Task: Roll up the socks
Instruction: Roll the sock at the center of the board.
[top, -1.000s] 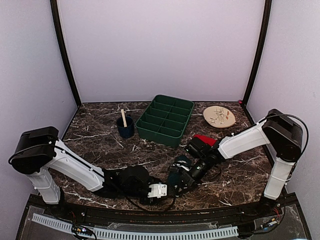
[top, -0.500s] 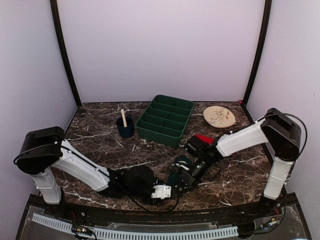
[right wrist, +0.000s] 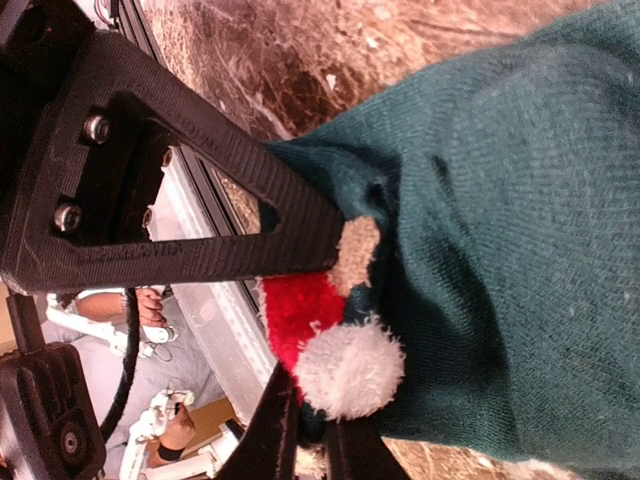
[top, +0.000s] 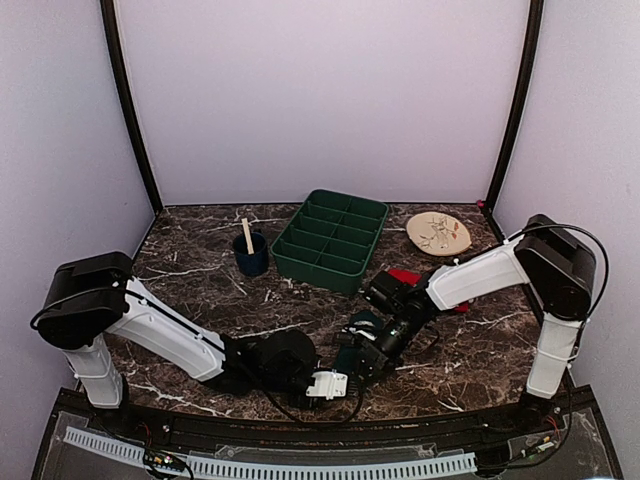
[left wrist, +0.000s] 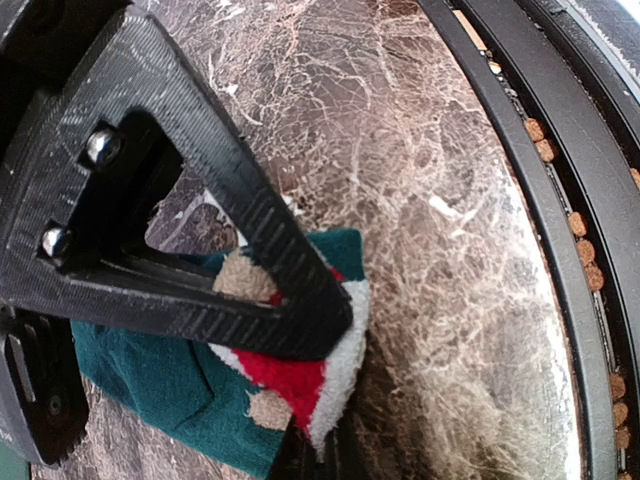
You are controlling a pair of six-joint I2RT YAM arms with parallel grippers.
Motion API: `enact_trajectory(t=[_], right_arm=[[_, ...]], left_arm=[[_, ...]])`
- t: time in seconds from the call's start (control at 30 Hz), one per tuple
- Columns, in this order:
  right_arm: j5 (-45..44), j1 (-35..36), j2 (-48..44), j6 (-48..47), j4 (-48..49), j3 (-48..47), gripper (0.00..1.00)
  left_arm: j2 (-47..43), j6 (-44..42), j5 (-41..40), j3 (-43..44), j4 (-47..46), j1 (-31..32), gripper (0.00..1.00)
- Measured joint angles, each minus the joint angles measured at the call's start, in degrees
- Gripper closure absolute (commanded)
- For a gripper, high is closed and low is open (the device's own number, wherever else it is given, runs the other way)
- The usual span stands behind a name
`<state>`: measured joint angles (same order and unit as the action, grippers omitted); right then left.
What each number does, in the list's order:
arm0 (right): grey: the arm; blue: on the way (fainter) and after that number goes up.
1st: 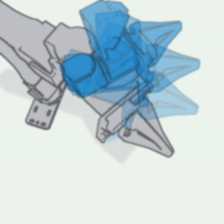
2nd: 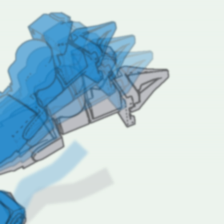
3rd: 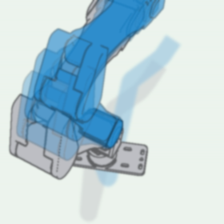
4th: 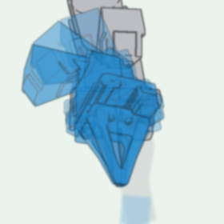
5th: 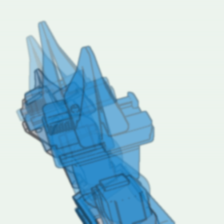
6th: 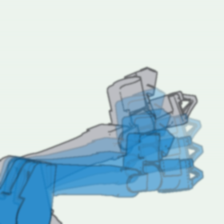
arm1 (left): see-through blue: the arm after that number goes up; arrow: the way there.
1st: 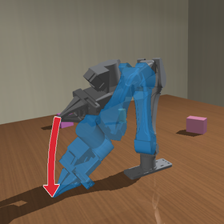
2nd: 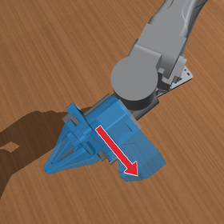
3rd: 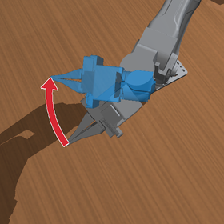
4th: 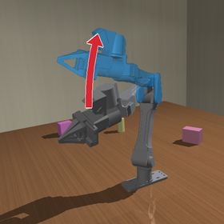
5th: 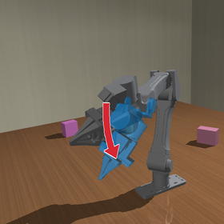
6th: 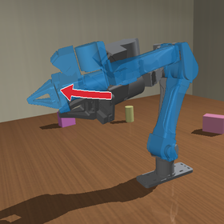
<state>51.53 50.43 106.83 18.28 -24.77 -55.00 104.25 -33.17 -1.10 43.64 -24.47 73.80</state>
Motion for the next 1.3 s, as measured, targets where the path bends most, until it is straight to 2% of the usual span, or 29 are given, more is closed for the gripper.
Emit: enact_trajectory(t=[0.17, 0.27, 0.37, 0.57, 0.8, 1.3], right_arm=[[-1.6, -0.4, -0.1, 0.0, -0.6, -0.3, 0.71], [-2.7, -1.0, -0.9, 0.5, -0.4, -0.2, 0.56], [-3.9, -1.3, -3.1, 1.4, 0.0, 0.7, 0.49], [-6.6, -1.4, -8.0, 3.3, 2.0, 3.0, 0.47], [-12.8, -1.5, -12.5, 5.3, 6.0, 6.8, 0.48], [-32.2, 0.3, -26.4, 8.8, 20.2, 20.8, 0.52]], left_arm=[[0.0, 1.2, -0.8, 1.7, 3.2, 0.0, 1.00], [0.0, 2.5, -1.1, 3.1, 6.1, 0.0, 1.00], [0.0, 4.0, -1.1, 4.7, 9.4, 0.0, 1.00], [-1.1, 7.6, 1.0, 6.4, 15.8, -0.1, 1.00], [-1.5, 12.6, 7.1, 9.7, 24.2, -2.3, 1.00], [2.4, 20.4, 22.5, 20.3, 41.4, -9.0, 1.00]])
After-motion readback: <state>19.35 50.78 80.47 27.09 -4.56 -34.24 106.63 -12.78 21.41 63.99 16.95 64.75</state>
